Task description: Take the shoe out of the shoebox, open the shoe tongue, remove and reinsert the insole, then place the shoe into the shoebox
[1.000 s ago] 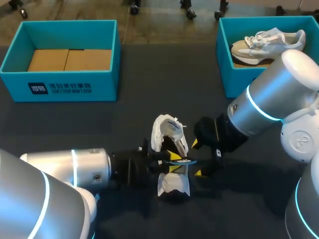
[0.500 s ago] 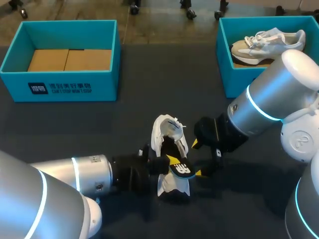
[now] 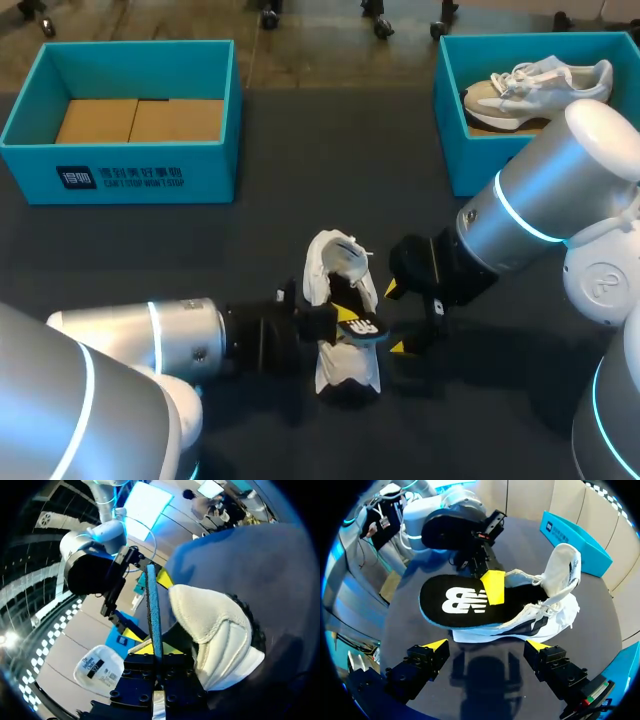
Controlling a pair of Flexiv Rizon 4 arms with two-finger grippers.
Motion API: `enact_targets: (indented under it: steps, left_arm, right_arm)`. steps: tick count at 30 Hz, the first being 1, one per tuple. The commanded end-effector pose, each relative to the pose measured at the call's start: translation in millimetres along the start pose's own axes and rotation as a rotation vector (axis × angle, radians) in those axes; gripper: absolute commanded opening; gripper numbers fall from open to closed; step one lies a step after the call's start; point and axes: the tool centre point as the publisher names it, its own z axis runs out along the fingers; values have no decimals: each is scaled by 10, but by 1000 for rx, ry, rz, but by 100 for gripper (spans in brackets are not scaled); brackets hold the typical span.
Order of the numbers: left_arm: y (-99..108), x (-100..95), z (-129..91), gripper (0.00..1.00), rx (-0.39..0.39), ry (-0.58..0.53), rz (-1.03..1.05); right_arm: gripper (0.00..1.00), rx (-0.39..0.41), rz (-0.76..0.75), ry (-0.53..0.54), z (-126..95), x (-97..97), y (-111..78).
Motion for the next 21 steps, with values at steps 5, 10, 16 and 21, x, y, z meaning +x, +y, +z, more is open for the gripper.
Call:
enact_targets:
  steps: [5, 10, 16, 21]
  left_arm:
    - [-91, -16, -173, 17, 70, 64, -27]
    - [-226, -10, -206, 18, 73, 71, -4]
    - [-328, -3, -187, 4, 63, 30, 61]
    - [-320, 15, -135, 0, 28, 10, 104]
  right_arm:
    - [100, 0, 0, -2, 7, 7, 3]
    - [100, 0, 0, -2, 7, 7, 3]
    - [100, 0, 0, -2, 7, 7, 3]
    - [100, 0, 0, -2, 7, 7, 3]
